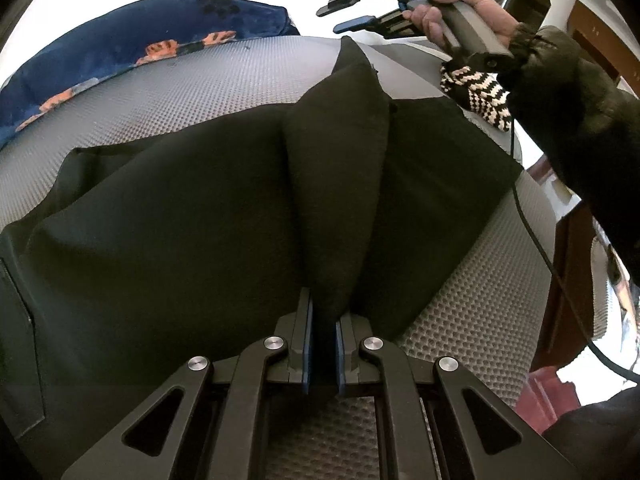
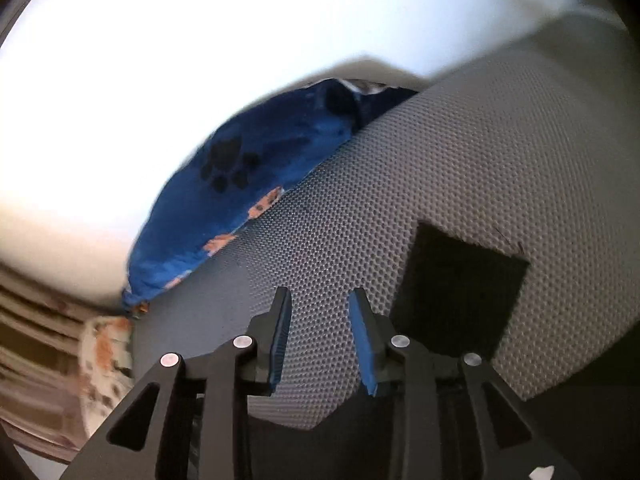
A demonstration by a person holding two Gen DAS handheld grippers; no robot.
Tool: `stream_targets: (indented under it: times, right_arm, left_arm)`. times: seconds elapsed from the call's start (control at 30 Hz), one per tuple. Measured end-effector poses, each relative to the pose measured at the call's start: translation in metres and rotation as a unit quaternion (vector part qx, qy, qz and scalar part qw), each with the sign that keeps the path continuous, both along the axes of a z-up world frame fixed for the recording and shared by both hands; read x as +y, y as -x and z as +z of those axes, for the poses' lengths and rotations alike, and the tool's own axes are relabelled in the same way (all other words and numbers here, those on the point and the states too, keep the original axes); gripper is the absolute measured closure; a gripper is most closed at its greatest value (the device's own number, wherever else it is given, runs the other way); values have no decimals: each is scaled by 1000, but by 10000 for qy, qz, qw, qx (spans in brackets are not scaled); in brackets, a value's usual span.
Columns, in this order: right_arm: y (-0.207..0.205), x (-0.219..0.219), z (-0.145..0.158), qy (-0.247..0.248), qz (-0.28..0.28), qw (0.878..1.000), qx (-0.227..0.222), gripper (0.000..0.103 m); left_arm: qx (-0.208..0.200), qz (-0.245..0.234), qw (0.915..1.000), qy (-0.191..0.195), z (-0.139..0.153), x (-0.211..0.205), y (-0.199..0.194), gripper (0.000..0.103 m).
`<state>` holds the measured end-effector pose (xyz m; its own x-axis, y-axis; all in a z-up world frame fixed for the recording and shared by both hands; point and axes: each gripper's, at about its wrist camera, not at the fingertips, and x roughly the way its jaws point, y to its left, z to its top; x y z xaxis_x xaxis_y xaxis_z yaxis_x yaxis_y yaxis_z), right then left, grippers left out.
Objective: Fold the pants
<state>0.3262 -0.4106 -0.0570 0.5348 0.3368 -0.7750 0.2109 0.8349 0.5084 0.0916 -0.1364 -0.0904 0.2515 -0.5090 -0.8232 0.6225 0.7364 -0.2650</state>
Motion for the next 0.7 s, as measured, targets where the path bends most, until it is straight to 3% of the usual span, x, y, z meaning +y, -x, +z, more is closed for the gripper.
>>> stream_targets:
  times: [0.23,0.57,0.7]
  right_arm:
    - [32,-20,2,2,-286,9996,-3,74]
    - [95,-20,-34,-853,-423,9948,369,76]
    - [115,-7,-39,-1149,-364,9924,268,76]
  left_arm:
    - [27,-7,10000,70,-1,2,-1,93]
    - [10,19,10000,53,0,2,0,92]
    - [3,14,10000,34,0,2,0,92]
